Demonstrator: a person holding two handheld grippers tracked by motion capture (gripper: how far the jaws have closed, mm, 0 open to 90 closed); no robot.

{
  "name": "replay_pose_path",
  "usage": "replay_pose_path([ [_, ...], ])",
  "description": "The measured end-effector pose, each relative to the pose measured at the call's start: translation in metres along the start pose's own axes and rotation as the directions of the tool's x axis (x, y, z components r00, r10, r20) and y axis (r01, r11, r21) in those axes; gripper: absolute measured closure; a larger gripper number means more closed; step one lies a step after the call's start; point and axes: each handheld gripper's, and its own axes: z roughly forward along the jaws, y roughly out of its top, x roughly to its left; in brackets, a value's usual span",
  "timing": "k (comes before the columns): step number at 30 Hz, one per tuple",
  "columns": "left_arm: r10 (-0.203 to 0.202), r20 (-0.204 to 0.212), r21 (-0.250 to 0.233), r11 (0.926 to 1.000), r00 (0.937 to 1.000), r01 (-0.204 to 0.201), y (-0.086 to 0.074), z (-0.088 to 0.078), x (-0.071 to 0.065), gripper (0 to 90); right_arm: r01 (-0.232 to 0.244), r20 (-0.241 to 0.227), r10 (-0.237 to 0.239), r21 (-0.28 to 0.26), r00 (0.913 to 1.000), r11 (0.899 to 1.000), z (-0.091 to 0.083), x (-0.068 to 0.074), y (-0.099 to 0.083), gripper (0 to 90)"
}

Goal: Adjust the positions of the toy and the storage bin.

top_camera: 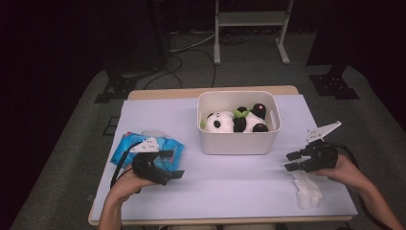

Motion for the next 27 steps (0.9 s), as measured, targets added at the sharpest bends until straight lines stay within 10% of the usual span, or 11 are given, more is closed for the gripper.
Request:
replay_pose_path([
  [27,-0.022,-0.01,-0.024,0.9995,0.9997,0.022,-0.003,0.0,-0.002,9.1,0.001,-0.002,-0.001,-0.033,1.0,0.999,0.009,0.01,-0.017,38.7],
])
